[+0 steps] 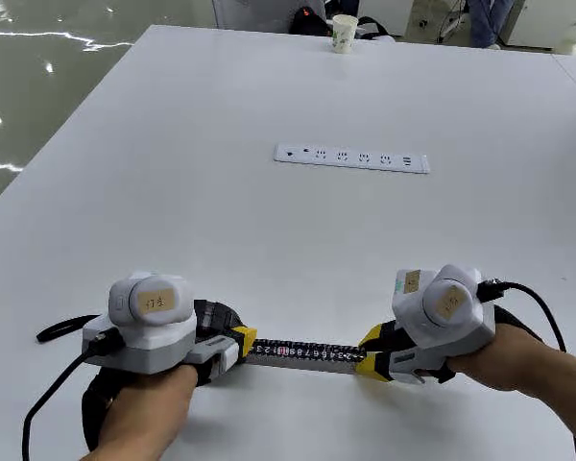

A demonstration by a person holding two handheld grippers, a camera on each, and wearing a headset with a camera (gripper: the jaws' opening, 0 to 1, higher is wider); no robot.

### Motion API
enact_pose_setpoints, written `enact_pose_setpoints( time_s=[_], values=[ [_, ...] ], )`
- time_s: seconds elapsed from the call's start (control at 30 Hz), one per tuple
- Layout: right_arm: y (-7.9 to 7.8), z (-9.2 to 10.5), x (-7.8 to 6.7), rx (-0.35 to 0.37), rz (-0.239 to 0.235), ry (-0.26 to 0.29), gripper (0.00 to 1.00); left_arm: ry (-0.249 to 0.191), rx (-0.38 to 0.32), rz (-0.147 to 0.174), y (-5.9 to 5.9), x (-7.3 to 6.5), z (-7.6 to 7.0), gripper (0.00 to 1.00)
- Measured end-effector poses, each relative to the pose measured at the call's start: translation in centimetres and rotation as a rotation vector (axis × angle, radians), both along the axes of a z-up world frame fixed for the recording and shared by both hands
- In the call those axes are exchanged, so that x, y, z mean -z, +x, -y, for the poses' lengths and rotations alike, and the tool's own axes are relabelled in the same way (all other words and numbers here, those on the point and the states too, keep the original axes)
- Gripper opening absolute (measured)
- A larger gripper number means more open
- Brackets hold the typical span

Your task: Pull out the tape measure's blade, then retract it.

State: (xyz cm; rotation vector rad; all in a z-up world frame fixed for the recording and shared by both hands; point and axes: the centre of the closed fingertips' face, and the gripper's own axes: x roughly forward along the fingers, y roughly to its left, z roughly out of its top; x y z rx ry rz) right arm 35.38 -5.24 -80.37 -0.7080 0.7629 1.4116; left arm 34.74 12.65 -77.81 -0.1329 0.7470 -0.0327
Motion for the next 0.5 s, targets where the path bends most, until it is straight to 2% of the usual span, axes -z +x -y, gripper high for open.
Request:
enact_pose_setpoints(
  time_s=[0.5],
  values=[
    [-0.1, -1.4, 0.1, -0.007, -0.007, 0.009, 0.09, -0.004, -0.001, -0.001, 0.0, 0.1, 0.0, 0.59]
  ],
)
